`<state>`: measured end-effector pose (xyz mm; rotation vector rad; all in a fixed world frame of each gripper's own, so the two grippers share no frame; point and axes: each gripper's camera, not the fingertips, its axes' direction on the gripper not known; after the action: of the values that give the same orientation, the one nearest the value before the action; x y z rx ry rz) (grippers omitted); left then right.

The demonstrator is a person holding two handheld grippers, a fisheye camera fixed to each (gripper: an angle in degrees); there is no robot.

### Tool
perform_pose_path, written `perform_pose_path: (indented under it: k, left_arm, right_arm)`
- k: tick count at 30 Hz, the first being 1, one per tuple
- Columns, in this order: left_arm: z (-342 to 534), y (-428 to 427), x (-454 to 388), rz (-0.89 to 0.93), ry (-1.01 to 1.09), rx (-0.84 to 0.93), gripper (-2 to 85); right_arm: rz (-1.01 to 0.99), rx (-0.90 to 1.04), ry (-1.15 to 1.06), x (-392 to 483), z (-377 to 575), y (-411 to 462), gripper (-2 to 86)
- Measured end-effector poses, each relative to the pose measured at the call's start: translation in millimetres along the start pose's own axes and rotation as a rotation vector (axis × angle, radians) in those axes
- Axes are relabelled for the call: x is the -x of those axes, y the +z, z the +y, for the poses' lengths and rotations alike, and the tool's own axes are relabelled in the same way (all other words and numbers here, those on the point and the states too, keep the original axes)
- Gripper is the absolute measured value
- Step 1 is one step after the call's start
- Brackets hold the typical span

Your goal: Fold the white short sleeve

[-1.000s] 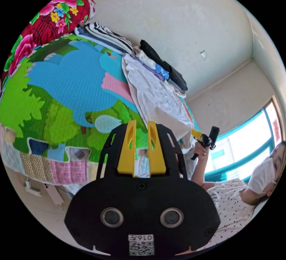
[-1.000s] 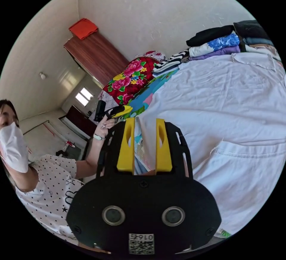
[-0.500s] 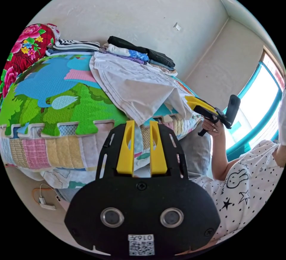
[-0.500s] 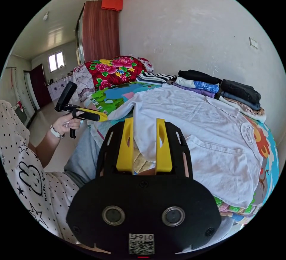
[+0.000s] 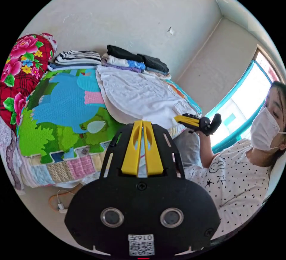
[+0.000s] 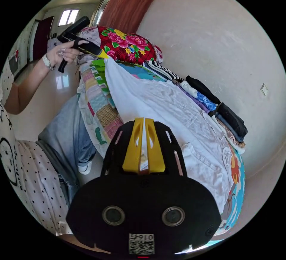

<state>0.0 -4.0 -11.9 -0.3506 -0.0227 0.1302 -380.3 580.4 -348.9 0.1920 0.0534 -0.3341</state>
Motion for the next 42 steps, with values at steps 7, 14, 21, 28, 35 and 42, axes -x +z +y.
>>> perform_pose_path:
  k: [7, 14, 21, 28, 35, 42]
  left_arm:
    - [31, 42, 21, -0.158, -0.128, 0.231, -0.3]
    - [50, 43, 20, 0.070, -0.128, -0.014, 10.3]
    - [68, 62, 29, 0.103, -0.177, 0.009, 7.0]
    - [98, 45, 20, 0.077, -0.132, -0.105, -0.2]
    - [118, 40, 5, -0.003, -0.063, -0.154, 2.9]
    - [140, 52, 1, 0.013, -0.027, -0.257, -0.5]
  right_arm:
    - [-0.186, 0.026, -0.019, -8, -32, 14, 0.9]
    - [-0.216, -0.040, -0.001, -25, -71, 29, 6.7]
    - [-0.200, 0.054, -0.007, -33, -113, 73, 7.3]
    - [-0.314, -0.064, 0.010, -78, -157, 80, 6.7]
    - [-0.111, -0.167, 0.020, -175, -312, 138, 7.2]
    - [-0.115, 0.060, 0.081, -244, -512, 353, 7.6]
